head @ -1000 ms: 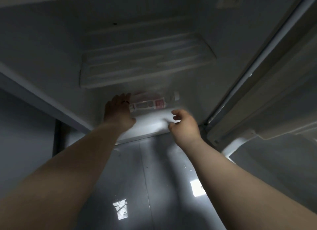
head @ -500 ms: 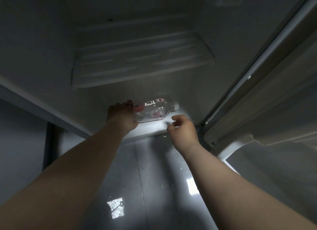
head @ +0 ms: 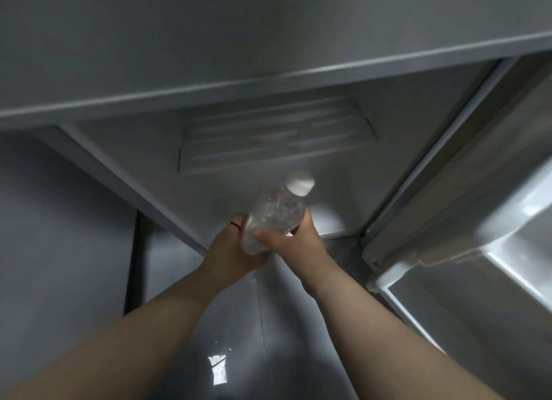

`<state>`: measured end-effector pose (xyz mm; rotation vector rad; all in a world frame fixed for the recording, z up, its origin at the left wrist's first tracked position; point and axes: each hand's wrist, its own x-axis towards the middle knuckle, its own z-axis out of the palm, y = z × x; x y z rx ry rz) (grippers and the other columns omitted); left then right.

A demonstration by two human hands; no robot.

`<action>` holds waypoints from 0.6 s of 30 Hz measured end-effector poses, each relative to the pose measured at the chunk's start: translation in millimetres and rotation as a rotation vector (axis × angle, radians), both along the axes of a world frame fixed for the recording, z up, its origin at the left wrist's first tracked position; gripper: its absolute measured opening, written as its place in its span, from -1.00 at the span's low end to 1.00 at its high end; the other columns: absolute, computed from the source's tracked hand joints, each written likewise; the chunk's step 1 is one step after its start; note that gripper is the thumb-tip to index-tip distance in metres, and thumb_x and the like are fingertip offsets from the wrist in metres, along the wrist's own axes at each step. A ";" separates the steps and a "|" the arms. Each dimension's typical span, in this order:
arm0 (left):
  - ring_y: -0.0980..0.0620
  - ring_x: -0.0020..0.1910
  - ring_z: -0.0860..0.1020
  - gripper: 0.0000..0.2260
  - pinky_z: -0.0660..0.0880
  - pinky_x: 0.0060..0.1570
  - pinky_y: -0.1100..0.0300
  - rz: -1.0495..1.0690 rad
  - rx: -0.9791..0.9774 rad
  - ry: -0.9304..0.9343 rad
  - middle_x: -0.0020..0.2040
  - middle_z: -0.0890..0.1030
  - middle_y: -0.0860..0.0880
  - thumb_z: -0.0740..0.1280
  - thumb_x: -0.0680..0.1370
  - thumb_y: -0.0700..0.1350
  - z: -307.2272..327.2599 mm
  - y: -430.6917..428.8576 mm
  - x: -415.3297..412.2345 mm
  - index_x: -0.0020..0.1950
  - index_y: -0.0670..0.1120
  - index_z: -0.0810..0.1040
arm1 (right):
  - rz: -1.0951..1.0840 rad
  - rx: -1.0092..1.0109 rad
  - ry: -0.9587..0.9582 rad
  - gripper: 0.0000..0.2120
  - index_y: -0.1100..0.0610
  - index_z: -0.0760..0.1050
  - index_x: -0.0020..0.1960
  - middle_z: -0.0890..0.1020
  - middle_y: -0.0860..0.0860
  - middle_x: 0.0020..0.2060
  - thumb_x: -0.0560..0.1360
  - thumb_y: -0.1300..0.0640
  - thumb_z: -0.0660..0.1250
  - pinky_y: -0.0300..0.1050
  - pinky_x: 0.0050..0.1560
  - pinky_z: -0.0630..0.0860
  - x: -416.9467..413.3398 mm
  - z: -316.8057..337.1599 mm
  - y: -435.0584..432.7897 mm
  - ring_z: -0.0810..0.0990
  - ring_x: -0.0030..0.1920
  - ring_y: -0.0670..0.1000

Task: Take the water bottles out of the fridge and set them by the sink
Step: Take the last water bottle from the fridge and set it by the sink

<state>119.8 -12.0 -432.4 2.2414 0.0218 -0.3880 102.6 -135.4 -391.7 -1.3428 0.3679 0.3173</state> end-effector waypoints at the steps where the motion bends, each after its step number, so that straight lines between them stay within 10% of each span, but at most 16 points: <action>1: -0.08 0.02 0.59 -0.37 0.51 -0.07 0.31 -0.046 -0.021 0.033 -0.03 0.60 -0.03 0.40 0.10 0.06 5.9 -3.1 -3.5 0.12 -0.16 0.46 | 0.014 -0.020 -0.023 -0.46 0.20 0.30 0.21 0.51 -0.11 -0.19 0.30 0.37 0.44 -0.52 -0.28 0.45 -2.3 5.9 1.3 0.52 -0.29 -0.28; 4: 0.11 -0.04 0.55 -0.38 0.40 -0.11 0.56 -0.148 -0.074 0.066 -0.11 0.54 0.10 0.36 0.02 0.15 30.5 -13.4 -11.9 0.04 -0.03 0.50 | -0.041 -0.194 -0.068 -0.47 0.09 0.29 0.10 0.44 -0.22 -0.25 0.25 0.27 0.49 -0.43 -0.20 0.45 -14.6 21.6 -0.2 0.51 -0.19 -0.15; 9: 0.07 -0.07 0.45 -0.76 0.40 -0.10 0.30 -0.210 -0.057 0.149 -0.19 0.51 0.07 0.39 0.22 -0.03 94.2 -33.9 -38.1 -0.34 0.15 0.32 | -0.110 -0.259 -0.088 -0.45 -0.18 0.22 -0.15 0.41 -0.31 -0.22 0.19 0.22 0.52 -0.64 -0.29 0.37 -56.4 67.1 -6.0 0.48 -0.23 -0.40; 16: 0.28 -0.37 0.55 -0.83 0.45 -0.36 0.51 -0.316 -0.042 0.242 -0.38 0.57 0.10 0.33 0.41 -0.25 212.5 -43.7 -83.9 -0.29 -0.01 0.43 | -0.151 -0.263 0.040 -0.45 -0.09 0.23 -0.01 0.43 -0.28 -0.24 0.24 0.24 0.50 -0.42 -0.12 0.42 -110.4 187.0 -20.2 0.50 -0.06 -0.11; 18: 0.28 -0.19 0.52 -0.79 0.40 -0.21 0.57 -0.338 -0.112 0.291 -0.24 0.54 0.17 0.42 0.30 -0.11 252.9 -56.8 -96.0 -0.27 0.13 0.40 | -0.158 -0.262 0.046 -0.49 -0.16 0.25 -0.10 0.45 -0.27 -0.23 0.23 0.21 0.51 -0.37 -0.07 0.45 -122.2 227.2 -30.0 0.53 -0.10 -0.15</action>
